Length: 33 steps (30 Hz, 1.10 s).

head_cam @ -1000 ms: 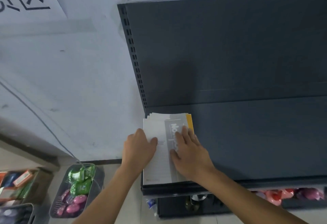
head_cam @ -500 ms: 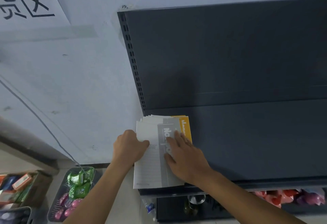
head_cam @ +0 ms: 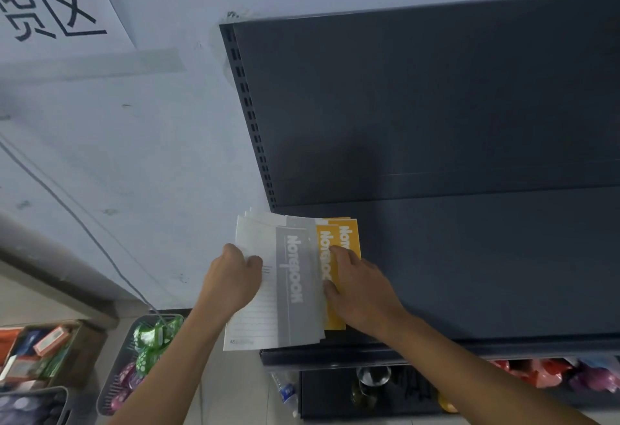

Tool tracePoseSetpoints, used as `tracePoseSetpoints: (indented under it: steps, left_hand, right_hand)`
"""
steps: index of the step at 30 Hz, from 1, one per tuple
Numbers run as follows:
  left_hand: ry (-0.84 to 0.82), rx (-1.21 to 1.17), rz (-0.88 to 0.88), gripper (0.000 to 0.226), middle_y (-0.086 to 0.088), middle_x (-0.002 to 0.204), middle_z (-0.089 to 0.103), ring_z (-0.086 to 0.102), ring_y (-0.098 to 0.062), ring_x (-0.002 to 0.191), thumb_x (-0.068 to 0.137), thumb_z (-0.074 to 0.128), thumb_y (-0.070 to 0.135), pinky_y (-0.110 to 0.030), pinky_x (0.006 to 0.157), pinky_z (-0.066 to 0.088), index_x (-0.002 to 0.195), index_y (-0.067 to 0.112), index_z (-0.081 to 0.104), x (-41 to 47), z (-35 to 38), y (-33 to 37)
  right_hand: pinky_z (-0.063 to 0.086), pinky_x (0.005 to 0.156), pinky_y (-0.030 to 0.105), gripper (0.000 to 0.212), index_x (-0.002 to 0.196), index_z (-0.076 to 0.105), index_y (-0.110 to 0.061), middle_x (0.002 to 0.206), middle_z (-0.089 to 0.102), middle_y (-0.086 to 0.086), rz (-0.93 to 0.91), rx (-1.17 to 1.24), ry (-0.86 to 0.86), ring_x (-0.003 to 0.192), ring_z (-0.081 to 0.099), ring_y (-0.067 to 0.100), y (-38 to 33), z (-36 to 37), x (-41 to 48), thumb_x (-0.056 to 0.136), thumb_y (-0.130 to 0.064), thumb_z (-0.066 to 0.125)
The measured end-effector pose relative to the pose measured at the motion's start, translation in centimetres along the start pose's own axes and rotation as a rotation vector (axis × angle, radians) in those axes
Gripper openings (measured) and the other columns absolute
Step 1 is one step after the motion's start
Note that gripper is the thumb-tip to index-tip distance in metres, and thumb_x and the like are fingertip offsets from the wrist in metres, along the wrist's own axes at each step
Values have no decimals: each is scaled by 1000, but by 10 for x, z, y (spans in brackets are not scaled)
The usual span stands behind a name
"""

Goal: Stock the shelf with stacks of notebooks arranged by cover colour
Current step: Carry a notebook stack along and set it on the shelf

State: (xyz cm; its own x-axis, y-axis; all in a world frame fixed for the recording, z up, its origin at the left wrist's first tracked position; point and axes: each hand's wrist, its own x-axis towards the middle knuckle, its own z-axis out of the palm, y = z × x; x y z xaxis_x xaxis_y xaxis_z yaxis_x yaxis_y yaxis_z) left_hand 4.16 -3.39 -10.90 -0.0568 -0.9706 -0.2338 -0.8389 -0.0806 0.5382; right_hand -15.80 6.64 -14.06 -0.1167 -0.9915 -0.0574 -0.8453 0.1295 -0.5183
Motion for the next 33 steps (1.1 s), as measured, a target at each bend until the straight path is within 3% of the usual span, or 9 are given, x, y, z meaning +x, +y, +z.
tracePoseSetpoints:
  steps: [3, 6, 9, 13, 16, 19, 21, 24, 33]
  left_hand:
    - [86, -29, 62, 17, -9, 76, 57, 54, -23, 63, 101, 44, 19, -34, 51, 41, 92, 5, 42, -2, -2, 2]
    - [150, -85, 183, 18, -5, 76, 58, 58, -21, 65, 106, 45, 26, -33, 50, 41, 100, 9, 41, -4, -6, 7]
    - [98, -223, 240, 21, 1, 82, 60, 58, -13, 70, 106, 45, 35, -27, 51, 39, 102, 14, 43, -1, -9, 20]
    - [-66, -339, 222, 24, 7, 97, 60, 61, -9, 84, 105, 42, 44, -26, 59, 44, 114, 22, 44, 8, 9, 46]
    - [-117, -198, 322, 33, 12, 93, 53, 53, -3, 78, 105, 42, 45, -22, 58, 39, 125, 19, 41, 13, 36, 67]
    - [-117, -26, 420, 36, 7, 91, 54, 51, -6, 74, 103, 46, 45, -27, 61, 40, 121, 14, 48, 9, 58, 91]
    - [-116, 26, 487, 36, 0, 98, 62, 57, -16, 83, 102, 48, 46, -33, 69, 45, 114, 13, 53, 4, 71, 109]
    - [-129, 97, 583, 37, 0, 94, 63, 58, -19, 84, 101, 49, 49, -35, 71, 47, 110, 14, 55, -6, 88, 138]
    - [-210, 183, 742, 39, -7, 102, 64, 61, -24, 87, 100, 46, 51, -35, 69, 44, 107, 13, 54, -54, 148, 230]
  right_hand:
    - [45, 91, 36, 40, 138, 37, -21, 126, 56, -1, 37, 31, 24, 101, 57, 26, 1, -3, 4, 102, -34, 46]
    - [48, 95, 39, 47, 147, 36, -23, 139, 55, -2, 78, 99, 42, 118, 57, 26, 0, -5, 10, 103, -40, 44]
    - [50, 93, 35, 49, 146, 38, -28, 130, 55, -16, 147, 388, 67, 120, 59, 16, -4, -12, 15, 102, -47, 46]
    - [50, 73, 19, 40, 130, 47, -30, 117, 63, -16, 290, 710, 167, 103, 63, 3, -4, -30, 21, 96, -49, 58]
    - [55, 71, 29, 37, 123, 50, -21, 109, 64, -7, 402, 555, 265, 93, 63, 8, 11, -46, 13, 96, -45, 60]
    - [59, 78, 41, 32, 114, 53, -15, 103, 64, 0, 485, 414, 289, 89, 65, 17, 36, -60, -6, 97, -42, 59]
    - [57, 70, 34, 29, 108, 54, -16, 99, 63, -2, 535, 363, 313, 84, 63, 13, 54, -71, -20, 96, -42, 58]
    - [40, 50, 17, 24, 92, 52, -19, 86, 62, -7, 600, 287, 348, 71, 58, 3, 79, -89, -40, 95, -42, 58]
    - [43, 56, 23, 24, 102, 58, -15, 85, 62, -12, 687, 225, 429, 72, 57, 3, 163, -154, -99, 89, -35, 63]
